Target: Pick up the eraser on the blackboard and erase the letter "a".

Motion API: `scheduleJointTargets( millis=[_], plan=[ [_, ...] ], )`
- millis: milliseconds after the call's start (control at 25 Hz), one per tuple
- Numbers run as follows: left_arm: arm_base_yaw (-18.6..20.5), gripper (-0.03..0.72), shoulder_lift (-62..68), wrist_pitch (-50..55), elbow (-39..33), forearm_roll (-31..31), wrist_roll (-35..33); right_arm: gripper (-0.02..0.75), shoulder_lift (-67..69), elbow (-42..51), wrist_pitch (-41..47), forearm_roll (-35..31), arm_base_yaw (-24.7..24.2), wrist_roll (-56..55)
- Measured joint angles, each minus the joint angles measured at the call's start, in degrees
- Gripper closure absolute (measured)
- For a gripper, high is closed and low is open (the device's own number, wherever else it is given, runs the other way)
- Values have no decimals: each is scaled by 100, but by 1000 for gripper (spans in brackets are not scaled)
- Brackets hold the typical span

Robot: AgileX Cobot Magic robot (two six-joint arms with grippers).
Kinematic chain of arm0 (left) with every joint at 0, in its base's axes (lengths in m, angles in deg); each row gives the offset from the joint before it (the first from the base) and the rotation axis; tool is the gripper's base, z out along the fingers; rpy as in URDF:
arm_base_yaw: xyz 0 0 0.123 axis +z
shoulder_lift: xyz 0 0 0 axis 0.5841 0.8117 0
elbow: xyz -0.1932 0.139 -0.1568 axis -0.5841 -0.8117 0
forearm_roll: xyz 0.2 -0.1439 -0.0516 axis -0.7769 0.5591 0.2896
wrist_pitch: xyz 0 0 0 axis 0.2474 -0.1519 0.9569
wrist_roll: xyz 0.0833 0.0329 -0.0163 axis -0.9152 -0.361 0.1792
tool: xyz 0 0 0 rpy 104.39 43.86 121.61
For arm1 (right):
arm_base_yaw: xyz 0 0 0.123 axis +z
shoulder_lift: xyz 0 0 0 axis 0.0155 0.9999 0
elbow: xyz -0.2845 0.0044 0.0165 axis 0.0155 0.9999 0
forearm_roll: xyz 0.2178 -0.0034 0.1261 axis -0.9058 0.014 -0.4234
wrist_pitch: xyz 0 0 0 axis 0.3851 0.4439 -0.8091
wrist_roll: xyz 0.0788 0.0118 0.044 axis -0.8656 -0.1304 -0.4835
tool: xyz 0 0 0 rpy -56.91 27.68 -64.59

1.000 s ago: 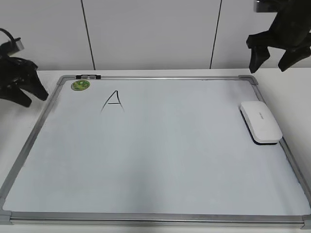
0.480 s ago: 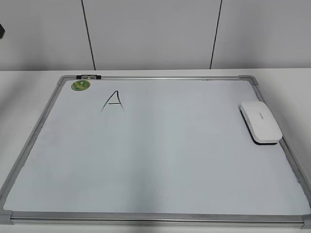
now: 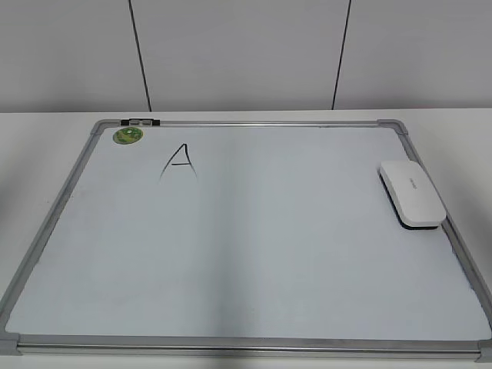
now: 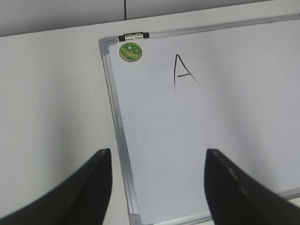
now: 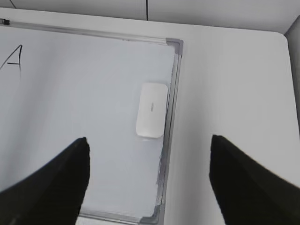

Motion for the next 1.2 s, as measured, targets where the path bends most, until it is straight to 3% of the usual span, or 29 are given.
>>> scheduleJointTargets(
  millis=[320, 680, 960, 1200],
  plan=[
    [-14, 229, -2438, 50, -2365, 0, 128, 150, -2409, 2141, 13, 12, 0, 1],
    [-14, 230, -4541, -23, -4296, -268, 171, 150, -4322, 3931, 37, 236, 0, -229],
    [-14, 230, -5085, -302, -5251, -435, 182, 150, -4943, 5009, 49, 329, 0, -289],
    [-23, 230, -5085, -796, -5462, -556, 182, 150, -5010, 5461, 5, 329, 0, -391]
  ],
)
